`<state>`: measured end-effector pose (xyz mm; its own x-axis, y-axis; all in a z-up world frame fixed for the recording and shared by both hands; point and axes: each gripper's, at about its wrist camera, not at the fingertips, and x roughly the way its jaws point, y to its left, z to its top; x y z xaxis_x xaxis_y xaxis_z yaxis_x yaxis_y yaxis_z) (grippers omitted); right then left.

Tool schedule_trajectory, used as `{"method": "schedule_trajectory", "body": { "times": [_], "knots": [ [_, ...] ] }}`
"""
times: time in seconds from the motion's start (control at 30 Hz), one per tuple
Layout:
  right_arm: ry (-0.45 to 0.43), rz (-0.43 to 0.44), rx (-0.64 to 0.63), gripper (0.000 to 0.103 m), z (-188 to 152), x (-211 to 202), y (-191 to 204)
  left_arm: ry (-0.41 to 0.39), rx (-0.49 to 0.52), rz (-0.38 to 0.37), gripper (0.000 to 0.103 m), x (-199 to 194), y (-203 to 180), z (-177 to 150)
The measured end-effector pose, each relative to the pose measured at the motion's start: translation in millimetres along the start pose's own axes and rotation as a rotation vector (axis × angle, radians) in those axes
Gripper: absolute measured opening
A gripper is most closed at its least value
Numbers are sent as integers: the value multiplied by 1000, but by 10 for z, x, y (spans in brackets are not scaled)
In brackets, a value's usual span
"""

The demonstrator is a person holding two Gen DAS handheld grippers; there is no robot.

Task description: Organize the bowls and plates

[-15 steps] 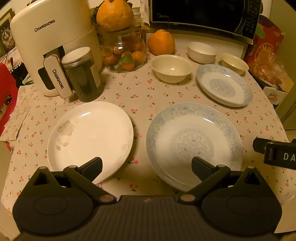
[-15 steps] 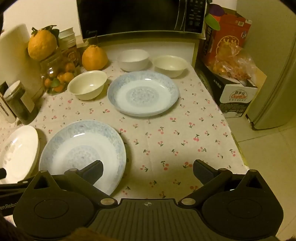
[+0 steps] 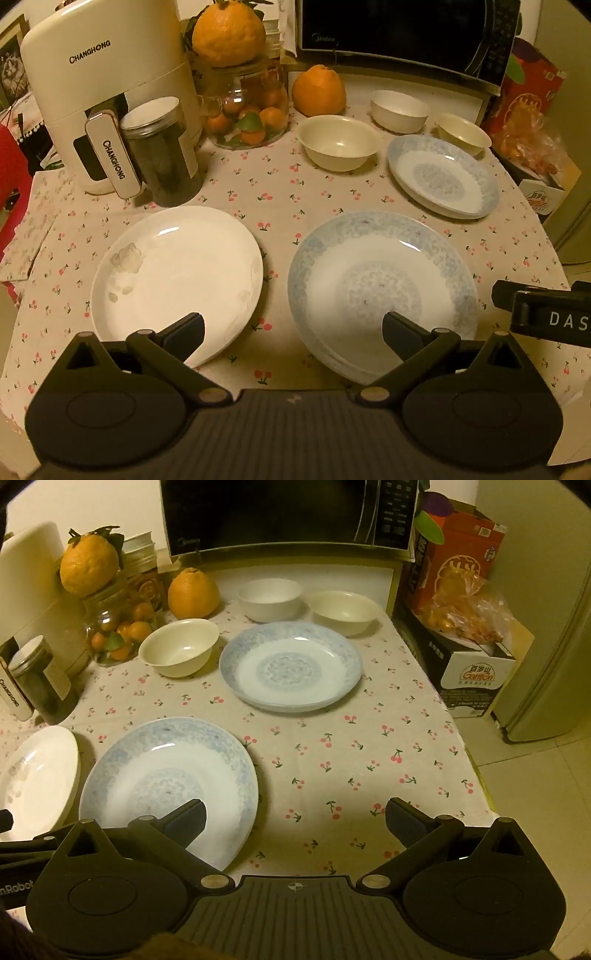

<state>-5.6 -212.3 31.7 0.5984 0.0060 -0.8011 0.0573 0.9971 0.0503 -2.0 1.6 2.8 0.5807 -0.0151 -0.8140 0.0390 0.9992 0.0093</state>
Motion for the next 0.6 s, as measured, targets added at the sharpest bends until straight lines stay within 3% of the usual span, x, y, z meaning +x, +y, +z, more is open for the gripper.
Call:
{"method": "schedule_trajectory", "body": {
  "times": [0.6],
  "knots": [
    [-3, 4, 2, 103, 5, -20, 14, -1, -8, 1, 103, -9, 0, 7]
  ]
}}
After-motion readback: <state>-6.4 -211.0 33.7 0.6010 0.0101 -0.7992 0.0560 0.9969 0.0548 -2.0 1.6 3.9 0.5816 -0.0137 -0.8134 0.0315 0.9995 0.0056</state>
